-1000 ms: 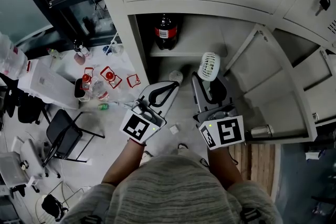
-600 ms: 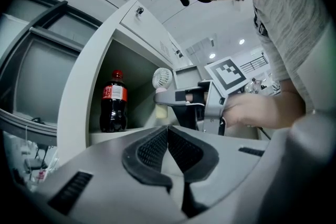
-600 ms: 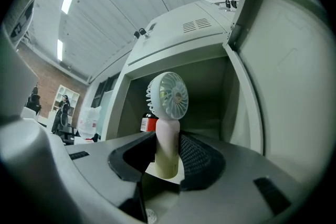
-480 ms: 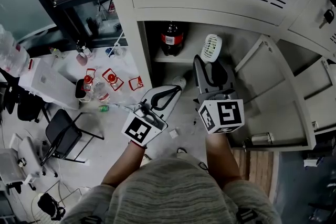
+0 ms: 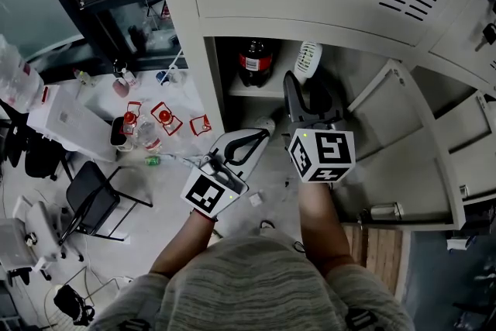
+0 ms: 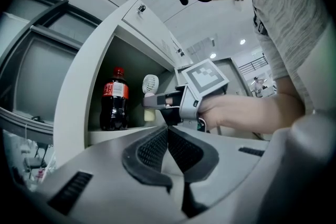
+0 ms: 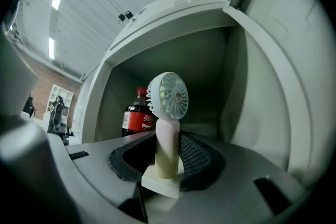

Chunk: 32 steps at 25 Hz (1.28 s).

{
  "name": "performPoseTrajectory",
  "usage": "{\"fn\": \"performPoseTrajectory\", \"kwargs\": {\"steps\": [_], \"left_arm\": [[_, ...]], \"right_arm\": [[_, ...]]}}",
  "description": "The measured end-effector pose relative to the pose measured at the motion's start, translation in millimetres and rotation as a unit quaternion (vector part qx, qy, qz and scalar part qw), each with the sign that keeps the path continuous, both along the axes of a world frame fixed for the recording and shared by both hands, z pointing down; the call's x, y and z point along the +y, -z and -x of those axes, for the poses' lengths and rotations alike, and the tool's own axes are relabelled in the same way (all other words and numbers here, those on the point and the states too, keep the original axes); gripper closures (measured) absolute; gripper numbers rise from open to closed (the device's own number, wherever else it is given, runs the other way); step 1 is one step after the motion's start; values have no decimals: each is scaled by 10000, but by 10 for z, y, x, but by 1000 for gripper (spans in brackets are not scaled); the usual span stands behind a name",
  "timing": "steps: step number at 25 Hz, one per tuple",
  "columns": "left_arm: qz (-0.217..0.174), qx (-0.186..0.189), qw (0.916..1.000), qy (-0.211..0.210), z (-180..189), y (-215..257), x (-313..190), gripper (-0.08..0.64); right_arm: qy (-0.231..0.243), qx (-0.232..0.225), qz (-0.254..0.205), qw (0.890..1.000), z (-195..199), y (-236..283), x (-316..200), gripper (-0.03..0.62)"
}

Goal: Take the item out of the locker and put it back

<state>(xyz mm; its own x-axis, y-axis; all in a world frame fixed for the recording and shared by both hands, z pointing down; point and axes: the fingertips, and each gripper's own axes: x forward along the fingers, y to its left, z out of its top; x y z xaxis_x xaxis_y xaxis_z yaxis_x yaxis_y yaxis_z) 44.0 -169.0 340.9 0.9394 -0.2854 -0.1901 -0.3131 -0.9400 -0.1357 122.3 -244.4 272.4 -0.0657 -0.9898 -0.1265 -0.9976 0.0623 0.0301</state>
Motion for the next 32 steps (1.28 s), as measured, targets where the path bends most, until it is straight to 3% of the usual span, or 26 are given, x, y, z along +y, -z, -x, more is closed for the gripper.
{"fn": "performPoseTrajectory", "kwargs": {"steps": [14,28,32], "left_arm": [[52,-9,10000,-3,-20,-30,-11,551],[15,-34,10000,40,-3,-35,-37,551],[28,-16,10000,21,-15,-33,-34,551]], "right_arm": [[-377,34,227,9990,-154,-172,-152,442],[-291,14,-13,9996,-140,-177,-134,440],[-194,-7,-37,9998,-122,-182,-119,412]]}}
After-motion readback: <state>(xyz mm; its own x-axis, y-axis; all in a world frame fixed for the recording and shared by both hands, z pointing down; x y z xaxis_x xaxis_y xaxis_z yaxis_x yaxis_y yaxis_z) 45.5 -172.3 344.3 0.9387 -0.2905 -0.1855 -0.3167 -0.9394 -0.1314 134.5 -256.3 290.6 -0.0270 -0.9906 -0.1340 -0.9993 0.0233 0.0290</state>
